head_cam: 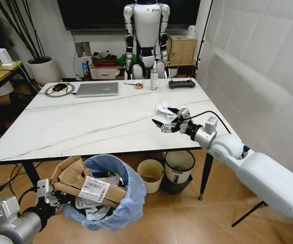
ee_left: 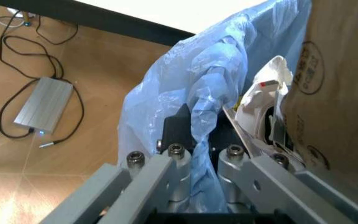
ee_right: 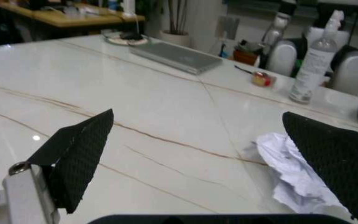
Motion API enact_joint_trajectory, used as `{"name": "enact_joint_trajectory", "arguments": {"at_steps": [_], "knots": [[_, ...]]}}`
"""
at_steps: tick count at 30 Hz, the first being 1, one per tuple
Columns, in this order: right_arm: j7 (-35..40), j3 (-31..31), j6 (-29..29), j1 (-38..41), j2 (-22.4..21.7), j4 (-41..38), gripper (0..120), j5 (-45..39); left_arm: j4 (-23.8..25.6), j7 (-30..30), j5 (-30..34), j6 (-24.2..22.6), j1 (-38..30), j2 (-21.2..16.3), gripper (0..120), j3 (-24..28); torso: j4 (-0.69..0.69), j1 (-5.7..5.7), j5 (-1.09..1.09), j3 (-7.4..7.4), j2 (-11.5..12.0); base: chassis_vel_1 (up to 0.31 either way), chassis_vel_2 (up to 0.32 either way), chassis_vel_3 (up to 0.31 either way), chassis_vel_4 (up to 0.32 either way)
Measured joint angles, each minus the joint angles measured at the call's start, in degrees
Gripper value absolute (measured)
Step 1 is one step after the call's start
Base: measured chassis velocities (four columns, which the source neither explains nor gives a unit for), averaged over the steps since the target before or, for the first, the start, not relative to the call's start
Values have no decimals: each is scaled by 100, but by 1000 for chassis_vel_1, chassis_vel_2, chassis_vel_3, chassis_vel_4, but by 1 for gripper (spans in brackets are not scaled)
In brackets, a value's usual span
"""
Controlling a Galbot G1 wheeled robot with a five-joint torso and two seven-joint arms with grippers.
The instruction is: Pick up the trash bin and place the trash from the table into it.
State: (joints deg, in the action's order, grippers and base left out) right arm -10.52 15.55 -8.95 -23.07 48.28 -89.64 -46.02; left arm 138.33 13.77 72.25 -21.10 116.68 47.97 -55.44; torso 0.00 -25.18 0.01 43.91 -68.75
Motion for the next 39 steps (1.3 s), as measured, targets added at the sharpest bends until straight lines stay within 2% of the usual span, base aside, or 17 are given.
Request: {"name": "enact_joint_trajectory", "arguments": {"at_steps": [5, 14, 19, 26, 39], "knots": [[78, 287, -219, 801, 470, 1070, 100, 422, 15, -4, -2, 0, 2, -7, 0, -4, 2, -1, -3, 0, 0, 0, 0, 0, 0], [-75, 417, -258, 1175, 962, 2177, 100, 772, 39, -8, -11, 0, 14, 9, 0, -32, -1, -1, -1, 0, 0, 0, 0, 0, 0], [-359, 430, -331, 1385, 1421, 3034, 100, 951, 42, -8, -19, -1, 12, 19, 0, -53, 0, 0, -2, 0, 0, 0, 0, 0, 0], [-433, 428, -405, 1476, 1780, 3561, 100, 1283, 12, -9, -23, -1, -29, 6, 0, -33, 0, 0, -2, 0, 0, 0, 0, 0, 0], [-1, 379, -857, 1462, 1839, 3585, 100, 1811, -10, -26, -30, -2, -46, 11, 0, -25, -1, 0, -1, -1, 0, 0, 0, 0, 0]]}}
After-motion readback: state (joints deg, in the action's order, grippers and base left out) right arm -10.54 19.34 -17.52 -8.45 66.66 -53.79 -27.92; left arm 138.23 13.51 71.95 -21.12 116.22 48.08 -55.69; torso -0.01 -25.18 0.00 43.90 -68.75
